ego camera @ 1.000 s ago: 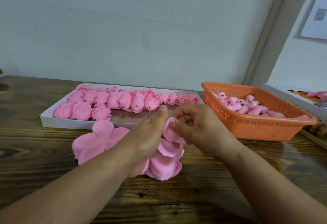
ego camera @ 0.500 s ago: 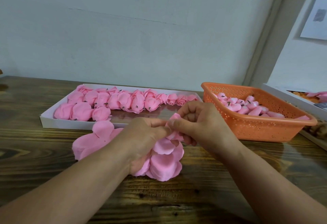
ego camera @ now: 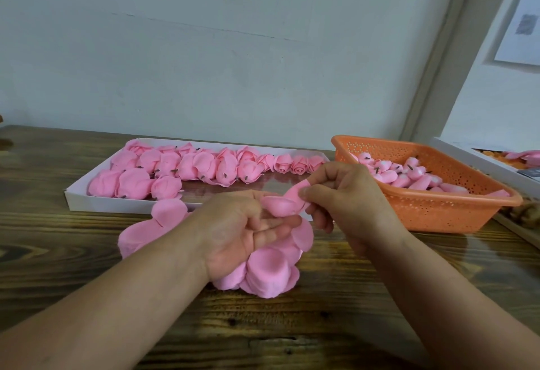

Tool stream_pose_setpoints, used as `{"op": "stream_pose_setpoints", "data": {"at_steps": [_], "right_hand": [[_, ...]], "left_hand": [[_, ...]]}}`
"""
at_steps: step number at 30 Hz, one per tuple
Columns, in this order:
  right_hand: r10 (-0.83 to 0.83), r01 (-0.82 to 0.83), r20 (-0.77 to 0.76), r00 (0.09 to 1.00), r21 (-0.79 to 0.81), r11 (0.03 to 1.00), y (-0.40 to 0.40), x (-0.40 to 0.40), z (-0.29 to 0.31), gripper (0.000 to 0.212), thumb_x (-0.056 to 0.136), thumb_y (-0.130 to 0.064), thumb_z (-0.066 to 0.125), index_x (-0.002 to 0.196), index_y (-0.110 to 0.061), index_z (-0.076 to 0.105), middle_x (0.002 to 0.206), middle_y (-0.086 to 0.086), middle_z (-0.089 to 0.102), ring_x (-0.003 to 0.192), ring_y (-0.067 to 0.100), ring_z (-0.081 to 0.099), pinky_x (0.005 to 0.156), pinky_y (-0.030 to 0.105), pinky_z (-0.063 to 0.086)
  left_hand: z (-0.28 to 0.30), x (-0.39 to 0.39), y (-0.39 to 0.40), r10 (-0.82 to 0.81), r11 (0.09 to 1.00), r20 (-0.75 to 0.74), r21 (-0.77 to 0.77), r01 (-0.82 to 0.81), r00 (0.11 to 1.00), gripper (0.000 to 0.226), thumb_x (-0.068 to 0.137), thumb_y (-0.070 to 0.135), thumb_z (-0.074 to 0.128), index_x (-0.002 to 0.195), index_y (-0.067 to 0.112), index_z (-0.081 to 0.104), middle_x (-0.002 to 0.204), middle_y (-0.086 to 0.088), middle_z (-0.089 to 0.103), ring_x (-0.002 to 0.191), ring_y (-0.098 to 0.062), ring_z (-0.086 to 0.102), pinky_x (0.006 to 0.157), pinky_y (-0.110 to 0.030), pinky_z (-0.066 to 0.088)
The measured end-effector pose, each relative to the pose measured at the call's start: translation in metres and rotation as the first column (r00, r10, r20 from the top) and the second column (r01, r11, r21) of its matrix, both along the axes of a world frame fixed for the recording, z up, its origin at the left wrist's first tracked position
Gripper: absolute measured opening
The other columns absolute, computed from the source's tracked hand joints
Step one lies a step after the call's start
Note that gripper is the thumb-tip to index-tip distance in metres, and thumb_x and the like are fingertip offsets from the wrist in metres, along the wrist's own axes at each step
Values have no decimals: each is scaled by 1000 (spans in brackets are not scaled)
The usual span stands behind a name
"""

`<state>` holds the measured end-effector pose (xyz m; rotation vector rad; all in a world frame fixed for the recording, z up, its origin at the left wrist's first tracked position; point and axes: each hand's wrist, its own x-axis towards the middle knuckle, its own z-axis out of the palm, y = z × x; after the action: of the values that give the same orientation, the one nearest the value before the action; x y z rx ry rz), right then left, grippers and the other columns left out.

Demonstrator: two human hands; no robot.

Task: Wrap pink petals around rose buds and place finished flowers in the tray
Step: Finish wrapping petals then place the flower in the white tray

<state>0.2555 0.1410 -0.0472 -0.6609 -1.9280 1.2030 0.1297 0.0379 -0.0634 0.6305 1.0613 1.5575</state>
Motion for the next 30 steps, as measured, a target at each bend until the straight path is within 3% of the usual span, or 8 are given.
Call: {"op": "stream_pose_setpoints", "data": {"at_steps": [4,7,9,14,18,24,30], "right_hand": [[9,-9,-12,1000,3,1000,2,1,1,20,81,8,60,67,-5,56,42,5,55,31,13,45,33,20,34],[36,-36,5,999,-7,999,2,0,-1,13,80,9,61,71,0,57,40,4,53,30,14,44,33,21,34],[59,-59,29,998,-6,998,1,0,-2,7,80,8,62,76,6,57,39,4,52,29,14,44,34,21,33],[108,-110,89,990,13,994,-1,3,2,9,80,9,62,74,4,57,39,4,52,29,13,44,34,22,34],[135,-139,124,983,22,990,-1,6,4,7,80,9,62,79,12,56,43,8,55,31,14,46,34,21,35],[125,-127,112,986,13,992,-1,5,4,7,80,8,62,75,8,57,41,6,54,29,13,44,33,20,34],[135,-135,89,987,-6,991,-2,6,5,11,80,9,61,73,2,57,40,5,52,30,14,43,34,20,34]], "left_hand": [[-2,1,-1,7,1000,-97,0,-7,995,34,81,-26,37,83,-7,65,85,-20,73,87,-27,73,75,-29,60],[-2,2,-2,19,1000,-187,-1,-19,982,17,84,-13,55,92,-3,65,84,-17,73,79,-24,73,75,-31,60],[-1,2,-4,18,1000,-263,-3,-19,965,17,81,-4,62,97,0,64,82,-14,74,74,-22,73,71,-32,61],[4,3,-8,-4,1000,-428,7,8,904,6,85,-1,62,88,4,62,72,-8,73,64,-17,71,61,-28,58],[7,1,-11,-31,998,-548,27,55,836,6,84,-1,64,83,5,64,72,-9,73,69,-20,72,60,-28,59],[11,-9,-14,-129,988,-531,8,157,838,18,89,-8,56,97,8,56,86,-15,74,84,-29,73,62,-27,59],[9,-16,-12,-159,981,-528,12,194,834,16,91,-9,52,89,5,57,84,-14,73,82,-26,73,63,-27,59]]}}
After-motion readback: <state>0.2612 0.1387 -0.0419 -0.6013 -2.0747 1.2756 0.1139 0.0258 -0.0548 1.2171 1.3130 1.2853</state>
